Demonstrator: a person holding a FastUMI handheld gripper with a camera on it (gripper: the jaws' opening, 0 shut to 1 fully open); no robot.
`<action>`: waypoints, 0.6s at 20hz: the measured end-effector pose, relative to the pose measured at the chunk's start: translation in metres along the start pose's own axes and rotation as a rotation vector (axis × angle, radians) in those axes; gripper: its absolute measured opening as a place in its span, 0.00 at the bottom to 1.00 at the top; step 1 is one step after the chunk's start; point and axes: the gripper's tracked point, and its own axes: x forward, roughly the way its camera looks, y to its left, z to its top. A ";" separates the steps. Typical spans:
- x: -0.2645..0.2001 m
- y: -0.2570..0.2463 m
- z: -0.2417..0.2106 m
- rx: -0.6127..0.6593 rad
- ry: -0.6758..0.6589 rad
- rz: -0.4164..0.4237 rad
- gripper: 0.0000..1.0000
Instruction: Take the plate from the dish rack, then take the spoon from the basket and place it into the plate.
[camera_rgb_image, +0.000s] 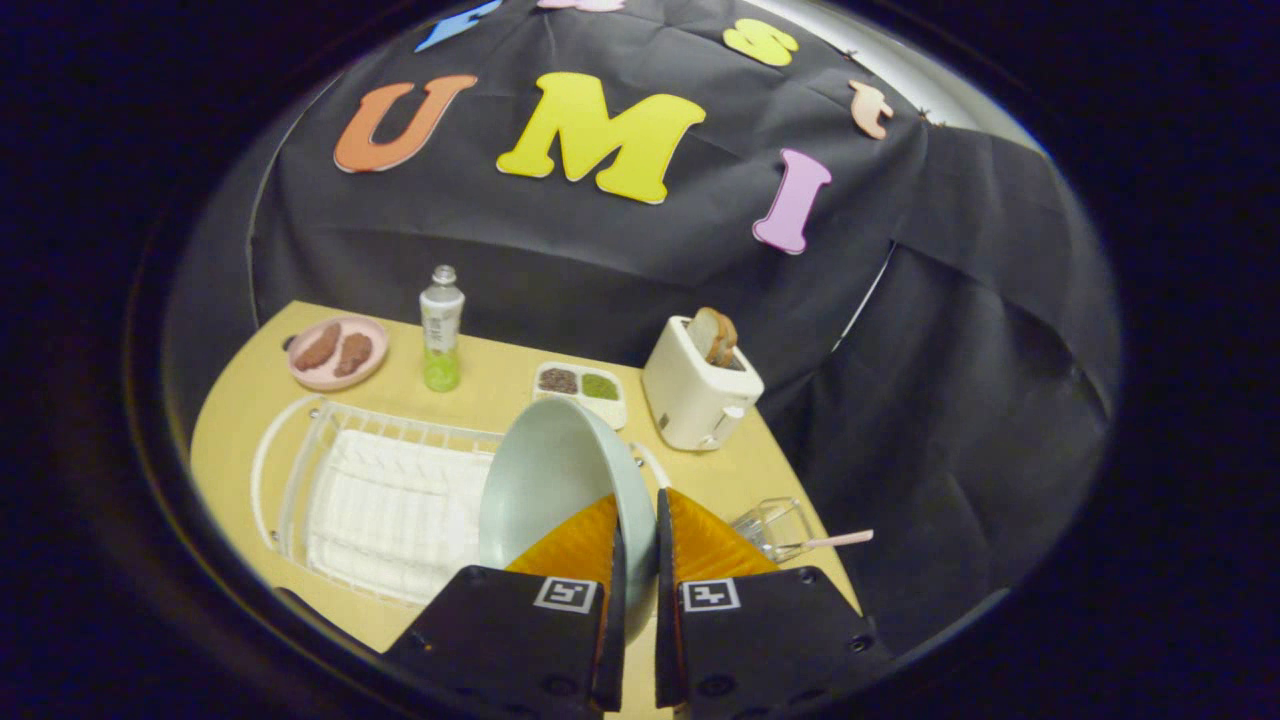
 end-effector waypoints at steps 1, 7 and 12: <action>-0.014 0.001 -0.013 0.030 -0.006 0.062 0.17; -0.056 -0.006 -0.108 0.126 -0.023 0.301 0.17; -0.020 -0.028 -0.195 0.192 0.068 0.326 0.17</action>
